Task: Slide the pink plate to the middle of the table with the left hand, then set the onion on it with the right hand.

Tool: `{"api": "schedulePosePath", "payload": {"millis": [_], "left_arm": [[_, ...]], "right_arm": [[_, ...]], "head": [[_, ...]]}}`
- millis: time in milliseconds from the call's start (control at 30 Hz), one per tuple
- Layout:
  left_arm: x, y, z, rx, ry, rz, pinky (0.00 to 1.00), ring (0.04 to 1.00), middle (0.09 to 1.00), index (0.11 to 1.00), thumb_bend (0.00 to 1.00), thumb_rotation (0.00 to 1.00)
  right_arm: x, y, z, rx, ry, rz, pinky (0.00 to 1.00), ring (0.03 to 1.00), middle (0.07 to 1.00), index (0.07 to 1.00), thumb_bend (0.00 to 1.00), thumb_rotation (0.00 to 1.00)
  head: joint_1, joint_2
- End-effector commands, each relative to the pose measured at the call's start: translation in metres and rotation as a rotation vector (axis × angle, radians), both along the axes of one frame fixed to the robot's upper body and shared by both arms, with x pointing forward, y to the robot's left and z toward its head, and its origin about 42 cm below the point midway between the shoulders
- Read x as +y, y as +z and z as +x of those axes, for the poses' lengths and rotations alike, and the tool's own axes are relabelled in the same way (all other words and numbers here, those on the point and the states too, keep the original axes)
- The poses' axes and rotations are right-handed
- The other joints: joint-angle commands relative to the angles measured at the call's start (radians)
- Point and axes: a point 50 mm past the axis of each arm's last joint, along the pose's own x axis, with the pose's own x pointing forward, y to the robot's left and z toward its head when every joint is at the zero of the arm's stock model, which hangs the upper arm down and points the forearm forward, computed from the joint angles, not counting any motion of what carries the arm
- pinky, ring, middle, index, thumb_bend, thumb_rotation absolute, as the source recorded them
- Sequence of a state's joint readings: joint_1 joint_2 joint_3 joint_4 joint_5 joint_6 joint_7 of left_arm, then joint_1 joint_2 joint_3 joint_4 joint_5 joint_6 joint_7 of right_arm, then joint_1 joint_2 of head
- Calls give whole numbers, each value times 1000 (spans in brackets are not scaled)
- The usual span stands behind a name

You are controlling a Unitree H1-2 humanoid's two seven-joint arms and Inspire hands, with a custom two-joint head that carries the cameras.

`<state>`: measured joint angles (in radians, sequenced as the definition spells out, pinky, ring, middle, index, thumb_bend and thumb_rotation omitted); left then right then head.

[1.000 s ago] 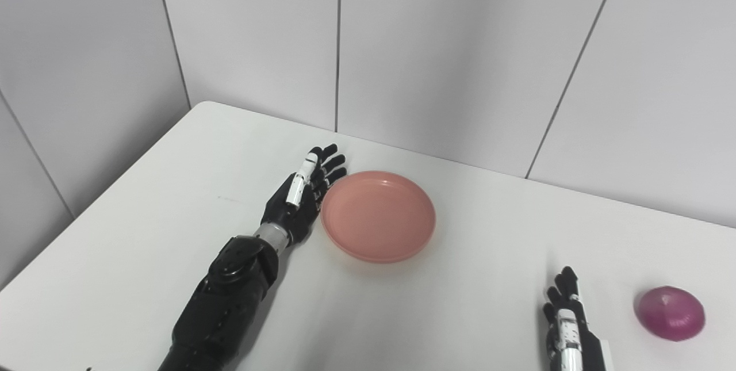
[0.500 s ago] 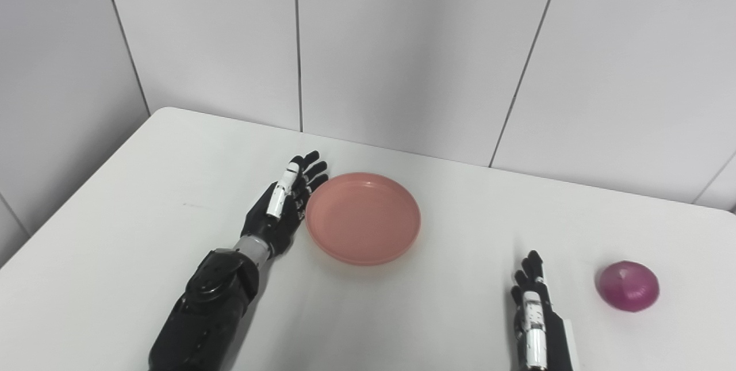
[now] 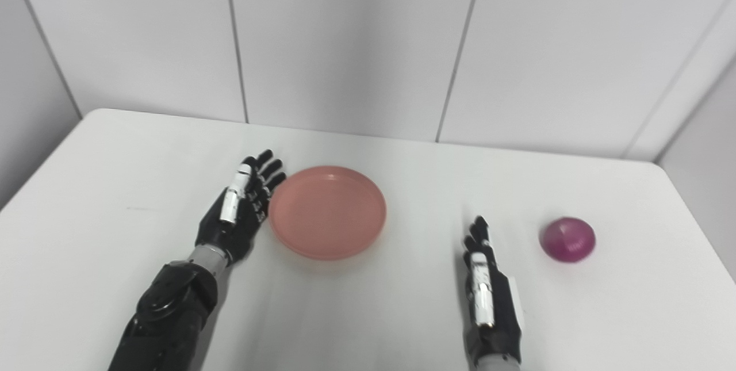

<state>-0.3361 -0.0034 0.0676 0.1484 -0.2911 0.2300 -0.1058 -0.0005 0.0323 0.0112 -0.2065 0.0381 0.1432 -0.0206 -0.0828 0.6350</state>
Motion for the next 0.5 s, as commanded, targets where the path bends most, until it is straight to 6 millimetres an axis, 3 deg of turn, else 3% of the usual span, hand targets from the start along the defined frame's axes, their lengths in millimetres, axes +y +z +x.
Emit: {"api": "schedulePosePath", "payload": {"millis": [0, 133, 467], "left_arm": [[-5, 9, -1, -34, -23, 5, 977, 982, 990, 963, 444, 1000], [-9, 10, -3, -31, -19, 23, 968, 976, 984, 955, 451, 1000], [-18, 8, -8, -48, -27, 38, 952, 954, 962, 944, 453, 1000]], "right_arm": [[15, 5, 5, -21, 18, 12, 1000, 1000, 1000, 1000, 325, 1000], [18, 6, 8, -26, 3, 6, 1000, 997, 1000, 1000, 219, 1000], [17, 13, 12, -20, -3, -8, 1000, 982, 1000, 1000, 281, 1000]], "head": [[-7, 2], [-32, 25], [-40, 65]]}}
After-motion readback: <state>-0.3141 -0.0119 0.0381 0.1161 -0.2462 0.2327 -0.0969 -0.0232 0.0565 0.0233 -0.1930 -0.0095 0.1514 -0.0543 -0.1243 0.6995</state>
